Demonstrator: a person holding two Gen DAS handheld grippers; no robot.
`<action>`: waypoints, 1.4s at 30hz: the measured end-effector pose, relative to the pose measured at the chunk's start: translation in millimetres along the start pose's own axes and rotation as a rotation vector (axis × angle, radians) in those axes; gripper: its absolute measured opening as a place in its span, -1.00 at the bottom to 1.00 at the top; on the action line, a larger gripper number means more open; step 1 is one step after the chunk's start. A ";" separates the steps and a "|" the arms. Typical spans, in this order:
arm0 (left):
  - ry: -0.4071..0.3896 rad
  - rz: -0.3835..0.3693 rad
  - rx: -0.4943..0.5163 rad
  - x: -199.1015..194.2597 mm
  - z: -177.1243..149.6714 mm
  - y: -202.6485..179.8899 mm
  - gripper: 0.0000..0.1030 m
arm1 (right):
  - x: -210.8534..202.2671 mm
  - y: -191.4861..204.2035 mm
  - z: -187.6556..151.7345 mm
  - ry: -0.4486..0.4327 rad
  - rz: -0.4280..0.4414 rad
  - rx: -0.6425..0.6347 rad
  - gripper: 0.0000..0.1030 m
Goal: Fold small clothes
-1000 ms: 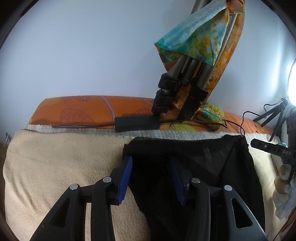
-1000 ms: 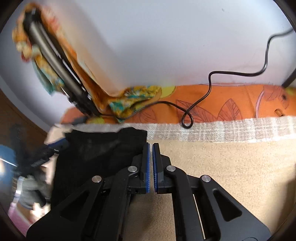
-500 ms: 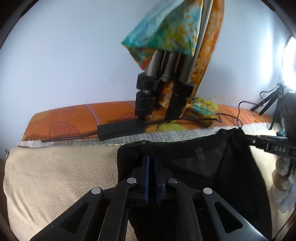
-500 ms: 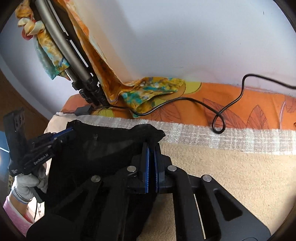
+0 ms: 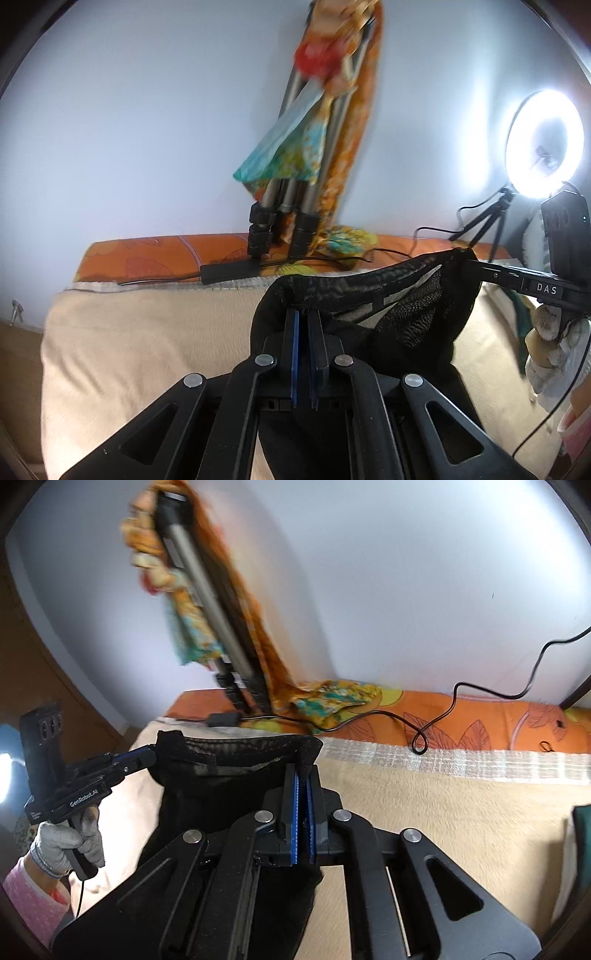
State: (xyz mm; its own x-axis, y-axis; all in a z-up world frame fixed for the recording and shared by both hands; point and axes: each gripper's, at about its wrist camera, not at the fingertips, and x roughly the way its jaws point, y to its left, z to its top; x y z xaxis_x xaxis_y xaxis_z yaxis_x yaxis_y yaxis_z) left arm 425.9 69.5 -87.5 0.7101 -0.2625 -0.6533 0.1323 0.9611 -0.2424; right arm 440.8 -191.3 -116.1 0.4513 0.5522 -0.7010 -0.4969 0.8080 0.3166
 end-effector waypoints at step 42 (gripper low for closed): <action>0.152 -0.166 -0.208 -188.6 -231.7 -35.5 -0.39 | -182.8 78.8 -273.2 0.042 0.021 -0.026 -0.19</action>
State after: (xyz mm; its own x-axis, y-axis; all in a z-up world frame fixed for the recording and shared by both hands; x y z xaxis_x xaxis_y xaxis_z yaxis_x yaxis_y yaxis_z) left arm 127.0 65.1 -121.8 0.5769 -0.4396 -0.6884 0.0824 0.8699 -0.4863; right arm 116.6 -284.6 -137.6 0.4097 0.5594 -0.7206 -0.5249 0.7906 0.3153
